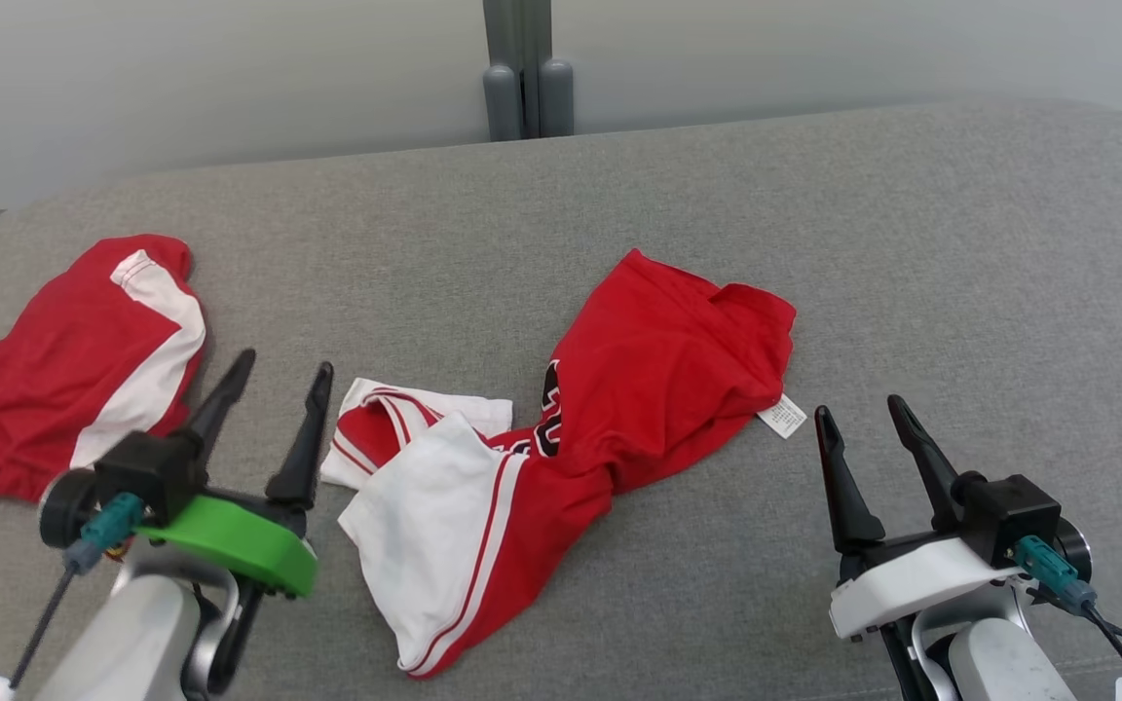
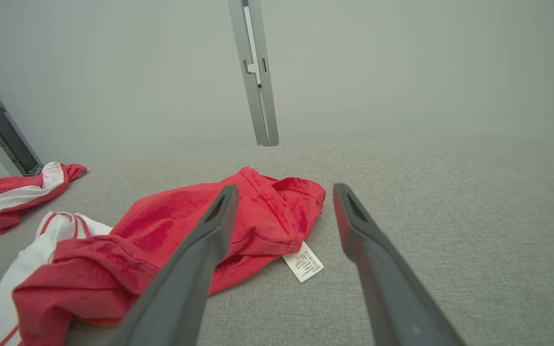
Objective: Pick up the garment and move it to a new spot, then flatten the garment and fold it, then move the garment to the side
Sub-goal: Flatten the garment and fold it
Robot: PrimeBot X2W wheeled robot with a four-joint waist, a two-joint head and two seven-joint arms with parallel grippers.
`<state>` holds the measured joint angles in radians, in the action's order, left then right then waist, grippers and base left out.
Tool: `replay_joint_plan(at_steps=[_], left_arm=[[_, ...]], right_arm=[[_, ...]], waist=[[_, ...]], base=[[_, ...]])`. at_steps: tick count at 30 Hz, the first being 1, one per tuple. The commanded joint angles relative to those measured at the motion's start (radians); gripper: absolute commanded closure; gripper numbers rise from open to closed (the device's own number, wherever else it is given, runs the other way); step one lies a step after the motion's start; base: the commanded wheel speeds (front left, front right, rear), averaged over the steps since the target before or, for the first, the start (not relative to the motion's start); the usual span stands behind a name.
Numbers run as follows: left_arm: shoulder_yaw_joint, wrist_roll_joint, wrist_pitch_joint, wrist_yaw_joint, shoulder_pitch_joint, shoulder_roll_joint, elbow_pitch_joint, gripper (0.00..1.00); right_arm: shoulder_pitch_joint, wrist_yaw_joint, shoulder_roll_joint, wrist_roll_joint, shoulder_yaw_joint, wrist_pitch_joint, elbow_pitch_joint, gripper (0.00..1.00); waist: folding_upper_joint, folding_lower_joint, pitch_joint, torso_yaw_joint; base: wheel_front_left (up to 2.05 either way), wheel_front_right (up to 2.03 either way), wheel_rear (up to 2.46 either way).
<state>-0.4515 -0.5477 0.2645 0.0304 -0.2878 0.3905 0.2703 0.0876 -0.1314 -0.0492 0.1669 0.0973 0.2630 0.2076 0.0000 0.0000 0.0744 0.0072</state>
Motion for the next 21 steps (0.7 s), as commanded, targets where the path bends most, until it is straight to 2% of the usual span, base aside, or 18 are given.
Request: replay_joint_plan(at_steps=[1,7,11,21], left_arm=[[0.005,0.016,-0.001,0.009,-0.039,0.016,0.022,0.00],[0.011,0.018,-0.028,0.041,-0.182,0.032,0.127,0.00],[0.005,-0.003,-0.054,0.059,-0.244,0.023,0.231,0.00],[-0.075,-0.044,-0.124,0.096,-0.287,-0.010,0.516,0.00]], right_arm=[[0.012,0.001,-0.002,0.002,0.003,0.003,-0.002,0.00],[0.030,0.001,-0.002,0.004,0.002,0.003,-0.006,0.00],[0.042,0.001,-0.002,0.007,-0.002,0.003,-0.011,0.00],[0.062,0.001,-0.002,0.009,-0.008,0.003,-0.013,0.00]], waist=[[0.0000,0.0000,0.018,-0.022],[0.0000,0.0000,0.059,-0.064],[0.0000,0.0000,0.084,-0.088],[0.0000,0.0000,0.114,-0.119]], base=[[0.00,0.00,0.00],[0.00,0.00,0.00],[0.00,0.00,0.00],[0.00,0.00,0.00]])
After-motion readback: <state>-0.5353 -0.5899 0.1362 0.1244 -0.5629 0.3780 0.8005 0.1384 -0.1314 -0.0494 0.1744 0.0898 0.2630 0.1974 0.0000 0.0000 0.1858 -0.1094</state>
